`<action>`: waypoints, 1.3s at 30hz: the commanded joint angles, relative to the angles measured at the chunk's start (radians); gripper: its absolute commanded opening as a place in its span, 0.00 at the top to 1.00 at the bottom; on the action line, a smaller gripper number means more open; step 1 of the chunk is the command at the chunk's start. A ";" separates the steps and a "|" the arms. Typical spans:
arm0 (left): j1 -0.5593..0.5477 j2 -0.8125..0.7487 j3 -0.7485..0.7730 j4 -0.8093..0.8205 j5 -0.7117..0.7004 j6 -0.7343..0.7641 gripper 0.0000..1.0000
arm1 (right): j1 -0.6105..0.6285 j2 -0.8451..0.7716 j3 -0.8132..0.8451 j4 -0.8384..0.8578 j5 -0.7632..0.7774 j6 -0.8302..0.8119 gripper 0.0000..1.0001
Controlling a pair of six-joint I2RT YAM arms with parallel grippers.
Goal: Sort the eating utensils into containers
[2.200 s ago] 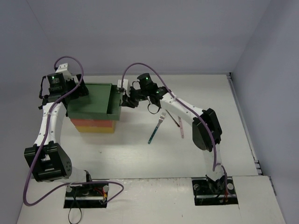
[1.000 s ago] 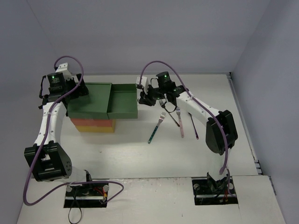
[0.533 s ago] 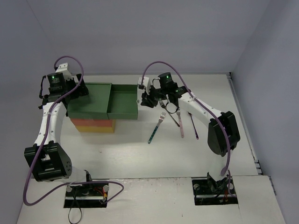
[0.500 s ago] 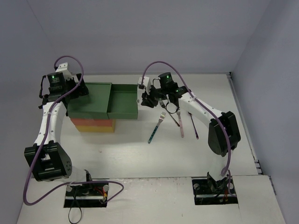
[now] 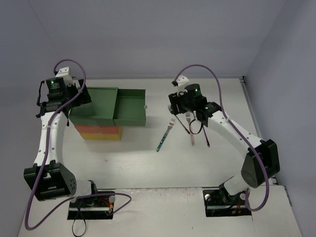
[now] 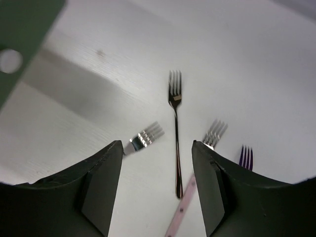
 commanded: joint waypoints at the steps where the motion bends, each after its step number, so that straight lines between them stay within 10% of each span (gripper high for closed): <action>1: -0.007 -0.202 0.069 -0.027 -0.030 0.000 0.13 | -0.042 -0.051 -0.130 0.018 0.225 0.238 0.46; 11: -0.053 -0.591 -0.148 -0.139 -0.082 -0.016 0.13 | -0.143 0.030 -0.228 0.020 0.230 0.378 0.51; 33: -0.259 -0.849 -0.456 -0.142 -0.187 -0.029 0.13 | -0.196 0.248 -0.182 0.071 0.161 0.385 0.66; 39: -0.262 -0.859 -0.507 -0.132 -0.182 -0.044 0.13 | -0.207 0.236 -0.168 0.071 0.122 0.344 0.99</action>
